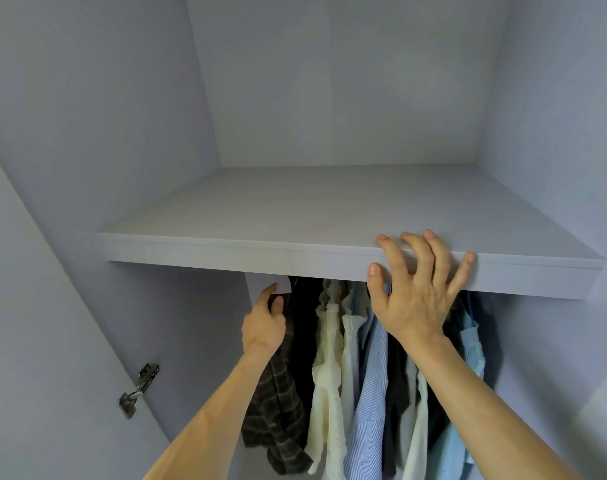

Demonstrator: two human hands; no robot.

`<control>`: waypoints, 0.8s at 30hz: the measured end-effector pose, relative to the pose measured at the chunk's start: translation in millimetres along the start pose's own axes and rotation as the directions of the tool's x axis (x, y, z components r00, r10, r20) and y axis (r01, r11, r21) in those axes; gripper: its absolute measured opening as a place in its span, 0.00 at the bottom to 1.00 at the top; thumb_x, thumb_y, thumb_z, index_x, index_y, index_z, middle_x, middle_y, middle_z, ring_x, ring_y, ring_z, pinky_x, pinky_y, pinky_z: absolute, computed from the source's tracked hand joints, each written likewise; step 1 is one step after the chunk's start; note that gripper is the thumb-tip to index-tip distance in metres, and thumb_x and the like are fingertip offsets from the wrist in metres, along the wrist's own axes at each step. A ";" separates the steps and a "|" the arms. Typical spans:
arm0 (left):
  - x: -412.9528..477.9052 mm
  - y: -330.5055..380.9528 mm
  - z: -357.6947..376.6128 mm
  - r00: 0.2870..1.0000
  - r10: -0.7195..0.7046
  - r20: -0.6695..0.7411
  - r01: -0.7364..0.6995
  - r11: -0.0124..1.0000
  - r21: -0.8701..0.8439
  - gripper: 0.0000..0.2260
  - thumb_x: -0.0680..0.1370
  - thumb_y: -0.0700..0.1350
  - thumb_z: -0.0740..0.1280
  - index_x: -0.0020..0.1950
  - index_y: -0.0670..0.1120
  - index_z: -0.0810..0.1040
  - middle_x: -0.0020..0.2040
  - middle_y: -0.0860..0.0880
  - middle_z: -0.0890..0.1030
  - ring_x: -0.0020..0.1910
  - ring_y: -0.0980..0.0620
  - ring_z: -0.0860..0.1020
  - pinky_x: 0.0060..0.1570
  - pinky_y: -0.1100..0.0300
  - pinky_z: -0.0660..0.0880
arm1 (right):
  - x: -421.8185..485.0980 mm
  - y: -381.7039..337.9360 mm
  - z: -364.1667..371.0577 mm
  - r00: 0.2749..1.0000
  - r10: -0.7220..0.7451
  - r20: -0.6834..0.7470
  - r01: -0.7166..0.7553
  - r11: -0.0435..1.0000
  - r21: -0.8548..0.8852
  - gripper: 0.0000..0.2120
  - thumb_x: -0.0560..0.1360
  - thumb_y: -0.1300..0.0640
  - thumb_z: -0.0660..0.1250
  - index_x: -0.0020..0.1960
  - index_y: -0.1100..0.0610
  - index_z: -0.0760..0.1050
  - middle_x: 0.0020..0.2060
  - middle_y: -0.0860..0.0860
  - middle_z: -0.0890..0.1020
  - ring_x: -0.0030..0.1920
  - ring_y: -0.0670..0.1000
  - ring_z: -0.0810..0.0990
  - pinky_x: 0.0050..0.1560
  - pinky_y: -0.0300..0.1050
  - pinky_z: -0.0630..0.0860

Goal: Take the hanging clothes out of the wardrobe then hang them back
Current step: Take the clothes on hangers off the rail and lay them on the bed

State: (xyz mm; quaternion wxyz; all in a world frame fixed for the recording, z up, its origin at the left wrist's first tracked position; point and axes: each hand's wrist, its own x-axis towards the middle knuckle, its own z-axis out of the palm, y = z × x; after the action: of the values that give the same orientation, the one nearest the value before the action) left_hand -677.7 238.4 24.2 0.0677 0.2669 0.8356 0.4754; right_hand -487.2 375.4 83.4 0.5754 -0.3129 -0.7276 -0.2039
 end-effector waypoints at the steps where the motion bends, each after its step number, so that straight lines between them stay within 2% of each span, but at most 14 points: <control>1: -1.6 -0.9 -2.1 1.000 0.001 -0.008 -0.001 1.000 -0.010 0.17 0.85 0.50 0.55 0.74 0.57 0.67 0.39 0.59 0.73 0.38 0.57 0.73 0.46 0.58 0.70 | 0.7 -1.6 -3.0 1.000 0.009 0.016 -0.009 1.000 0.010 0.19 0.78 0.45 0.63 0.67 0.48 0.74 0.65 0.53 0.74 0.72 0.57 0.66 0.74 0.70 0.50; 3: -10.0 -7.3 -7.4 1.000 -0.004 -0.015 0.004 1.000 -0.018 0.17 0.85 0.51 0.55 0.74 0.58 0.67 0.39 0.52 0.78 0.38 0.53 0.76 0.41 0.57 0.71 | 1.8 -6.3 -11.5 0.998 0.046 0.053 -0.048 0.998 0.037 0.20 0.78 0.46 0.63 0.68 0.50 0.75 0.67 0.55 0.74 0.74 0.57 0.65 0.74 0.71 0.51; 6: -30.2 -31.3 -19.8 0.999 -0.029 -0.015 0.029 1.000 -0.007 0.16 0.85 0.51 0.56 0.73 0.58 0.68 0.39 0.43 0.81 0.35 0.47 0.78 0.32 0.60 0.71 | -9.4 -26.6 -26.3 0.990 0.055 0.130 -0.075 0.985 0.157 0.26 0.76 0.49 0.66 0.73 0.53 0.71 0.74 0.59 0.67 0.77 0.59 0.59 0.76 0.68 0.48; 8: -47.2 -50.7 -33.3 0.998 -0.053 -0.027 0.053 0.999 0.008 0.17 0.84 0.51 0.57 0.73 0.57 0.69 0.37 0.46 0.81 0.31 0.51 0.76 0.31 0.62 0.69 | -35.2 -48.8 -33.0 0.975 -0.048 0.218 -0.023 0.951 0.309 0.28 0.74 0.52 0.67 0.74 0.55 0.70 0.75 0.59 0.65 0.77 0.60 0.60 0.75 0.68 0.53; 10: -69.0 -72.2 -50.4 0.995 -0.092 -0.042 0.093 0.995 0.023 0.17 0.84 0.51 0.57 0.73 0.56 0.69 0.37 0.51 0.81 0.31 0.53 0.77 0.31 0.64 0.69 | -75.1 -73.4 -34.9 0.918 -0.157 0.365 -0.029 0.890 0.455 0.28 0.74 0.52 0.67 0.73 0.55 0.70 0.76 0.57 0.64 0.77 0.59 0.61 0.74 0.67 0.58; 11: -82.1 -83.0 -60.8 0.992 -0.118 -0.042 0.119 0.993 0.024 0.16 0.84 0.52 0.57 0.73 0.57 0.69 0.37 0.52 0.81 0.32 0.54 0.77 0.31 0.65 0.70 | -97.5 -86.2 -34.1 0.864 -0.200 0.463 -0.074 0.858 0.508 0.28 0.74 0.52 0.67 0.73 0.55 0.70 0.76 0.55 0.64 0.77 0.58 0.62 0.73 0.65 0.61; 13: -112.6 -105.8 -84.2 0.986 -0.162 -0.029 0.163 0.986 0.021 0.14 0.84 0.52 0.57 0.70 0.63 0.69 0.35 0.54 0.81 0.33 0.56 0.77 0.33 0.66 0.70 | -137.3 -111.8 -34.2 0.702 -0.255 0.665 -0.206 0.821 0.532 0.28 0.76 0.47 0.64 0.73 0.54 0.67 0.76 0.53 0.64 0.76 0.56 0.62 0.71 0.60 0.67; 15: -150.5 -130.6 -106.3 0.981 -0.195 -0.018 0.196 0.979 0.050 0.14 0.84 0.52 0.57 0.67 0.68 0.67 0.32 0.58 0.79 0.31 0.58 0.75 0.33 0.65 0.70 | -168.0 -136.8 -37.8 0.529 -0.300 0.794 -0.327 0.791 0.517 0.30 0.77 0.41 0.59 0.74 0.53 0.65 0.76 0.51 0.64 0.76 0.53 0.61 0.71 0.56 0.68; 16: -172.2 -142.5 -116.5 0.977 -0.212 -0.012 0.212 0.974 0.073 0.14 0.84 0.52 0.58 0.67 0.70 0.67 0.33 0.60 0.78 0.32 0.59 0.74 0.35 0.64 0.71 | -178.5 -149.9 -40.4 0.455 -0.332 0.826 -0.367 0.776 0.514 0.30 0.77 0.39 0.58 0.75 0.53 0.64 0.76 0.51 0.64 0.76 0.52 0.60 0.72 0.55 0.66; 17: -195.6 -153.3 -125.4 0.972 -0.236 -0.007 0.236 0.967 0.095 0.15 0.84 0.51 0.58 0.66 0.70 0.67 0.38 0.62 0.79 0.35 0.60 0.74 0.39 0.65 0.72 | -186.1 -162.6 -44.0 0.390 -0.376 0.840 -0.384 0.763 0.520 0.31 0.77 0.37 0.57 0.75 0.52 0.64 0.76 0.50 0.64 0.76 0.52 0.59 0.73 0.53 0.65; 20: -275.4 -179.8 -148.6 0.939 -0.343 -0.031 0.344 0.931 0.124 0.16 0.84 0.51 0.59 0.70 0.66 0.70 0.55 0.71 0.76 0.53 0.64 0.77 0.50 0.78 0.68 | -200.1 -204.2 -62.1 0.225 -0.542 0.810 -0.417 0.698 0.583 0.29 0.79 0.38 0.59 0.74 0.52 0.66 0.75 0.48 0.66 0.75 0.51 0.61 0.73 0.50 0.65; 22: -330.8 -192.1 -159.1 0.912 -0.405 -0.060 0.409 0.900 0.150 0.16 0.84 0.52 0.59 0.71 0.64 0.70 0.61 0.70 0.75 0.61 0.63 0.76 0.58 0.74 0.70 | -209.2 -234.5 -76.2 0.120 -0.642 0.757 -0.454 0.643 0.617 0.28 0.79 0.37 0.59 0.73 0.52 0.67 0.71 0.47 0.70 0.73 0.51 0.65 0.70 0.49 0.67; 24: -386.6 -199.9 -168.4 0.874 -0.479 -0.081 0.486 0.860 0.153 0.16 0.83 0.54 0.59 0.71 0.67 0.69 0.63 0.66 0.78 0.61 0.60 0.77 0.63 0.64 0.72 | -222.8 -267.9 -99.5 -0.036 -0.724 0.689 -0.493 0.612 0.618 0.24 0.80 0.37 0.58 0.68 0.51 0.72 0.65 0.48 0.77 0.69 0.52 0.71 0.65 0.47 0.69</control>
State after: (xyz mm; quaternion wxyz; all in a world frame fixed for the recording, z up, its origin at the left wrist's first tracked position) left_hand -487.8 -167.6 -105.5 0.1451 0.0446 0.9141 0.3761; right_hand -569.8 67.8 -89.3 -0.0911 0.0065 -0.9280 0.3612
